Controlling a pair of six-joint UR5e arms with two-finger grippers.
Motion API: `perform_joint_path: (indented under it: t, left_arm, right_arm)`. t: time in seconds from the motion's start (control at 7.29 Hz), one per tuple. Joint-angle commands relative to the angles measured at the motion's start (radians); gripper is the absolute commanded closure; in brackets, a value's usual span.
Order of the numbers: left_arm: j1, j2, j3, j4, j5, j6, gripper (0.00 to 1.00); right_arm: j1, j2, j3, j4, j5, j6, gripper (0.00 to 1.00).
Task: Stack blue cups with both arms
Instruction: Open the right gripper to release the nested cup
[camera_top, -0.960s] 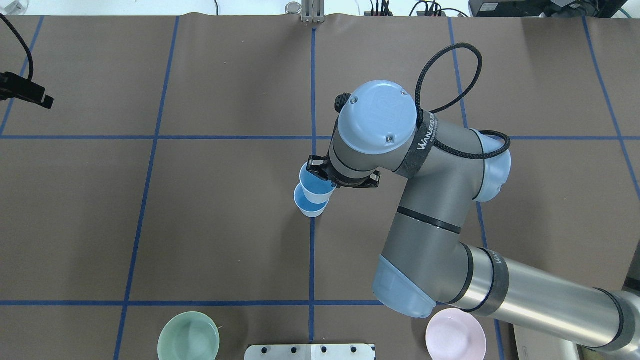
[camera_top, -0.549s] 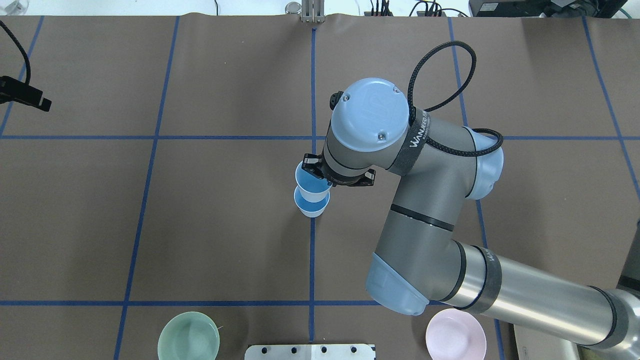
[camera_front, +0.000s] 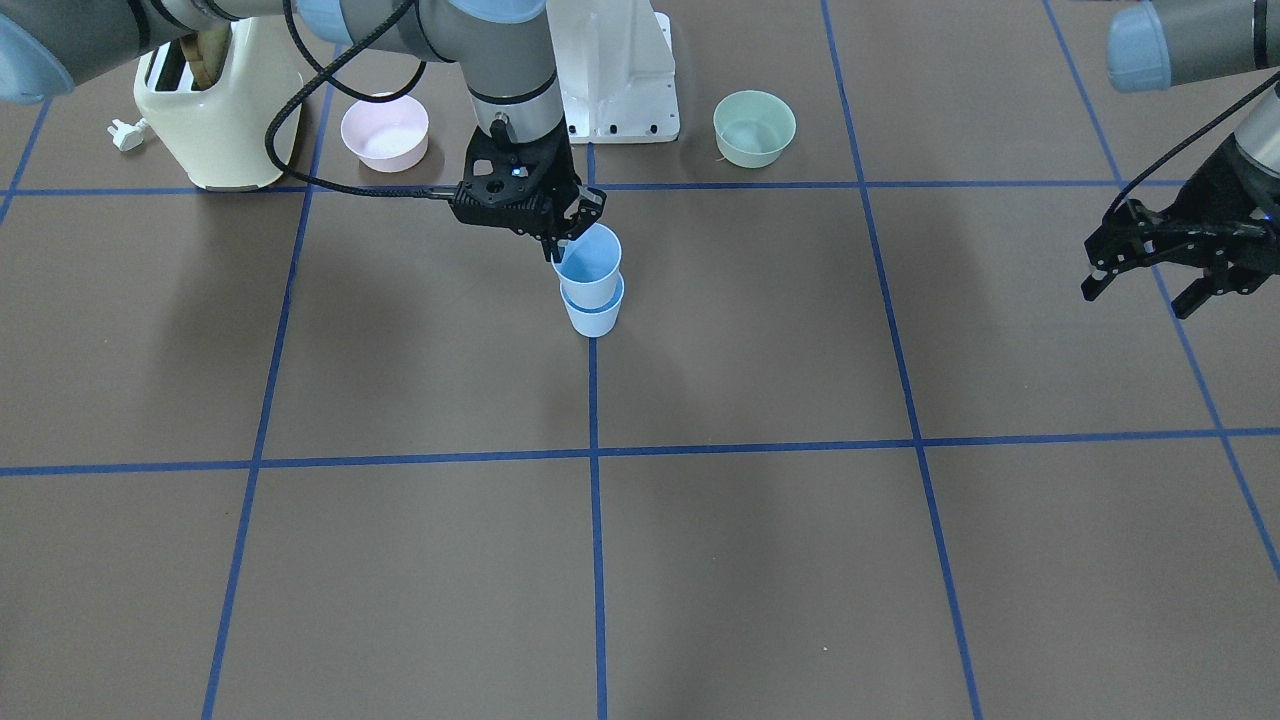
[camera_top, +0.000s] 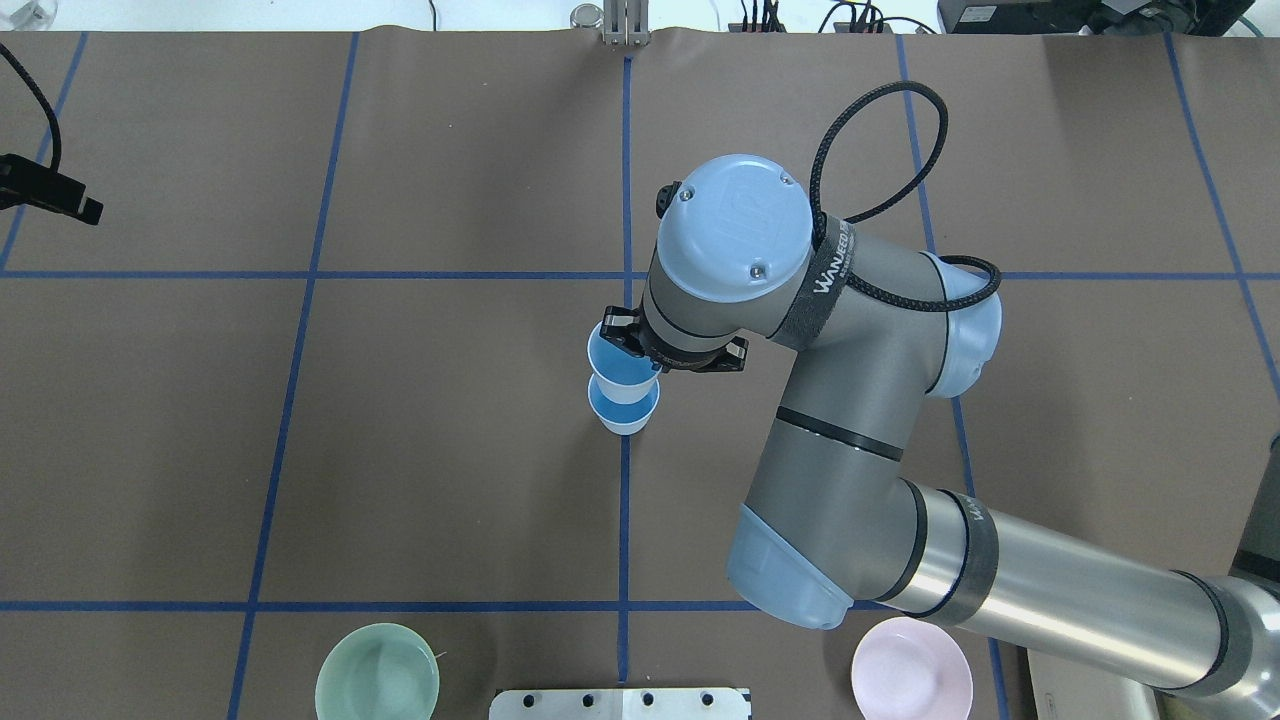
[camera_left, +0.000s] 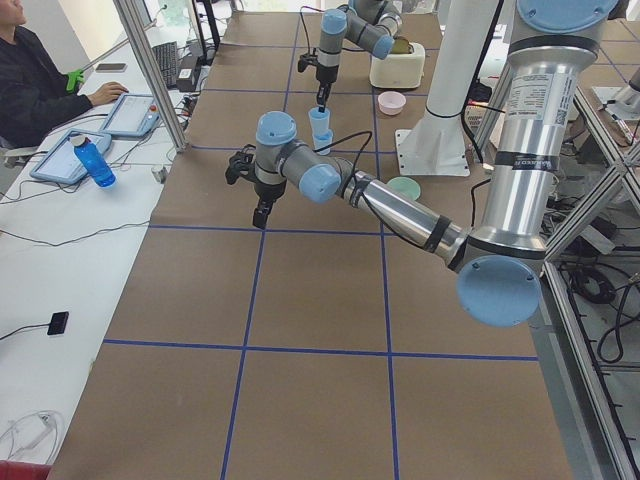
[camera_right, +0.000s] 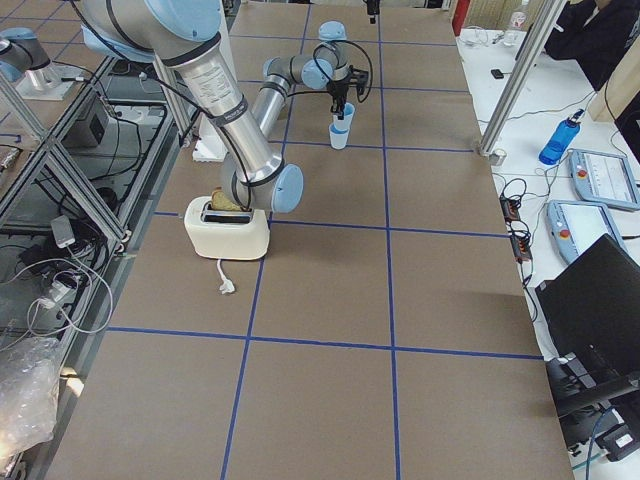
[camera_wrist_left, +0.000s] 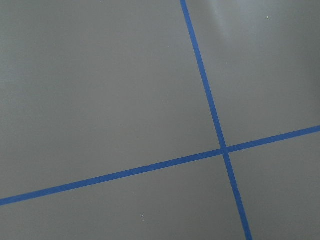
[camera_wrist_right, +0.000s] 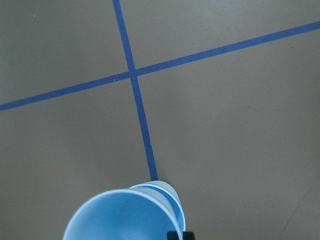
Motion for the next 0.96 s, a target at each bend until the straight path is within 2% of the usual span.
perform_joint_path:
  t: [0.0, 0.82]
  left_arm:
    - [0.0, 0.0, 0.0, 0.0, 0.0, 0.0, 0.02]
    - [0.0, 0.0, 0.0, 0.0, -0.003, 0.0, 0.02]
  right_arm:
    - [-0.001, 0.006, -0.003, 0.001, -0.001, 0.001, 1.0]
    - [-0.002, 0.004, -0.004, 0.013, 0.0, -0.003, 1.0]
